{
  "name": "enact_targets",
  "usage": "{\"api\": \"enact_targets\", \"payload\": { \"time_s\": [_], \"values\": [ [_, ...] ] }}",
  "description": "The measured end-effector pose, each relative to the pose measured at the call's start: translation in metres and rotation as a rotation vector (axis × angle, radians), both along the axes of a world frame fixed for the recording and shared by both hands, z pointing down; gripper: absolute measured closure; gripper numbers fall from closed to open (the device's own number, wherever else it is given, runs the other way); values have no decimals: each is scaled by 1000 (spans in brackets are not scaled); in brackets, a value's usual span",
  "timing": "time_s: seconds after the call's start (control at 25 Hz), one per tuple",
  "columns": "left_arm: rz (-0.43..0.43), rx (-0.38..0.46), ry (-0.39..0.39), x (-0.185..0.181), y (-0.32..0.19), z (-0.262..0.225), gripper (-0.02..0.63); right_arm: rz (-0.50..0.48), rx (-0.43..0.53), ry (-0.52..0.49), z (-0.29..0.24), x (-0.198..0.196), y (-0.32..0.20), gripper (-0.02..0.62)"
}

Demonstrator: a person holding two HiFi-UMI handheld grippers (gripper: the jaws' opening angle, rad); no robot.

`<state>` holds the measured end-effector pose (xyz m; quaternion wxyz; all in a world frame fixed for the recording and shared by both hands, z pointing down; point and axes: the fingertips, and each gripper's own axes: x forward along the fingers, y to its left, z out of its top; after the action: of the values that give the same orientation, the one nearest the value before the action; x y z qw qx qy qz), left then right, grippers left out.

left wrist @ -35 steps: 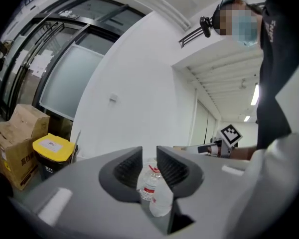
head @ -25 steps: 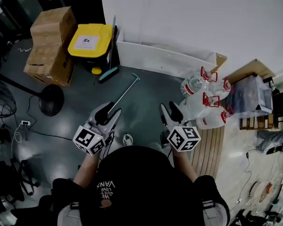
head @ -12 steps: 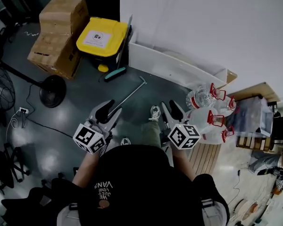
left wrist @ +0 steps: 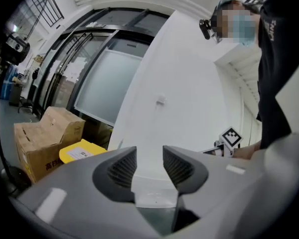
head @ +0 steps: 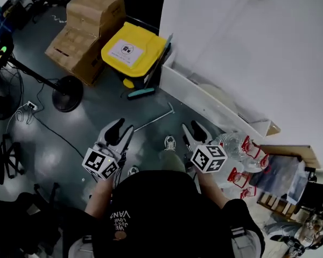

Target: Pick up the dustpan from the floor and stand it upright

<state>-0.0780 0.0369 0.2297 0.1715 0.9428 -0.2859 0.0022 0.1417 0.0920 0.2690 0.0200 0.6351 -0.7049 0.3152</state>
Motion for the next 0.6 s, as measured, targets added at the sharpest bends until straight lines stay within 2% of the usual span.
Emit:
{"api": "enact_targets", "payload": {
  "time_s": [0.2, 0.4, 0.52, 0.6],
  "values": [
    [-137, -30, -27, 26, -33, 14, 434, -121, -45, -7, 19, 35, -51, 416],
    [-233, -77, -61, 51, -54, 42, 434, -212, -110, -16, 55, 63, -88, 416],
    [-272, -104, -67, 66, -65, 60, 434, -254, -156, -1, 83, 77, -103, 416],
    [-264, -113, -75, 78, -74, 73, 434, -255, -184, 6, 105, 86, -114, 416]
  ]
}}
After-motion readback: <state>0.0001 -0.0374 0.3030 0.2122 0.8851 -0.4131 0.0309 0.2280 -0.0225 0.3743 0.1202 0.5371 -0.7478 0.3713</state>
